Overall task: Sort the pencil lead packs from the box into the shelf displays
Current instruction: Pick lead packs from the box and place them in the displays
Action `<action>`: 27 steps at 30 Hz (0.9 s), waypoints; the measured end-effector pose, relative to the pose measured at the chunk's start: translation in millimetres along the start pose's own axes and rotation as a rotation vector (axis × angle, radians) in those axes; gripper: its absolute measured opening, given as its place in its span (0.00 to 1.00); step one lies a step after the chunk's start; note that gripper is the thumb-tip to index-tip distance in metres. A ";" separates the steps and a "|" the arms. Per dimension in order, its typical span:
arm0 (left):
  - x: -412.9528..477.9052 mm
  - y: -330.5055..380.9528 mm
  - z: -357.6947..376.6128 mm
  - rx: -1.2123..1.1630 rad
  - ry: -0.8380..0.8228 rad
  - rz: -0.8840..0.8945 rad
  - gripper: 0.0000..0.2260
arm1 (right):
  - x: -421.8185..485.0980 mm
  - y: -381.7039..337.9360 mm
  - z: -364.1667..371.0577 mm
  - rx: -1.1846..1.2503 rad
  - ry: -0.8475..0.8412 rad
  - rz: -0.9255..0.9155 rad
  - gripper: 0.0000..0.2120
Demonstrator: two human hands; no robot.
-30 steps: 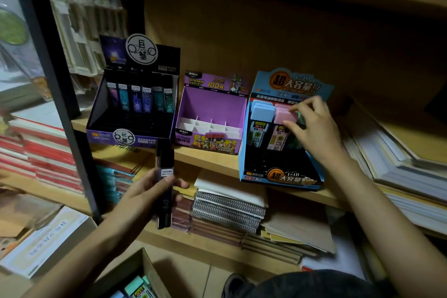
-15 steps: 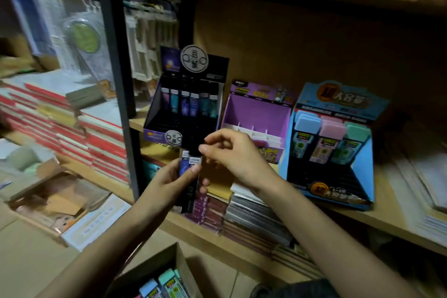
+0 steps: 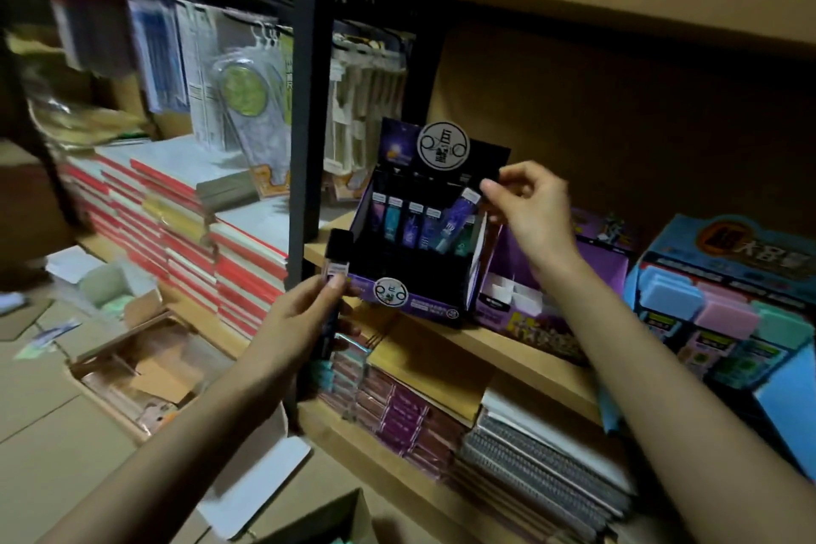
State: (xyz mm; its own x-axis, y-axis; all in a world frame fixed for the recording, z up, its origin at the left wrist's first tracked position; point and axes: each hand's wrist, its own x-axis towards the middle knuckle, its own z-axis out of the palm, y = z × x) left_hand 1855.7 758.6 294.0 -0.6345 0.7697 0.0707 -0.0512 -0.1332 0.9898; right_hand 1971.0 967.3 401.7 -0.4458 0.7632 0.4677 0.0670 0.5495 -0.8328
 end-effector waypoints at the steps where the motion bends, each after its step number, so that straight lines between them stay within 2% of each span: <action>1: 0.3 -1.2 -5.1 0.034 -0.013 0.012 0.13 | 8.4 3.9 1.2 -0.103 0.007 -0.041 0.04; 5: 7.8 -3.1 -14.0 0.023 -0.013 -0.008 0.13 | 21.9 21.4 11.2 -0.393 -0.030 -0.137 0.09; 10: 13.5 -7.9 -8.0 -0.013 -0.037 -0.017 0.12 | 24.0 33.8 18.9 -0.427 -0.056 -0.177 0.08; 17: 15.8 1.7 7.0 0.021 -0.029 0.116 0.06 | 33.7 40.4 24.9 -0.336 -0.112 0.028 0.07; 23: 17.8 3.1 20.0 0.065 -0.113 0.153 0.07 | 31.8 31.4 33.9 -0.365 -0.146 0.176 0.08; 26: 18.4 4.8 25.8 0.091 -0.121 0.194 0.10 | 18.3 19.5 25.6 -0.528 -0.106 0.057 0.11; 27: 18.7 5.2 27.2 0.093 -0.124 0.205 0.10 | 9.0 14.5 22.7 -0.499 -0.096 0.000 0.11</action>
State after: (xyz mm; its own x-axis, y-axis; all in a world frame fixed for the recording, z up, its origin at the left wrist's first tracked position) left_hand 1864.5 789.3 303.9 -0.5243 0.8041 0.2801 0.1431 -0.2410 0.9599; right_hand 1947.8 974.4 387.1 -0.5243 0.7414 0.4188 0.4748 0.6628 -0.5790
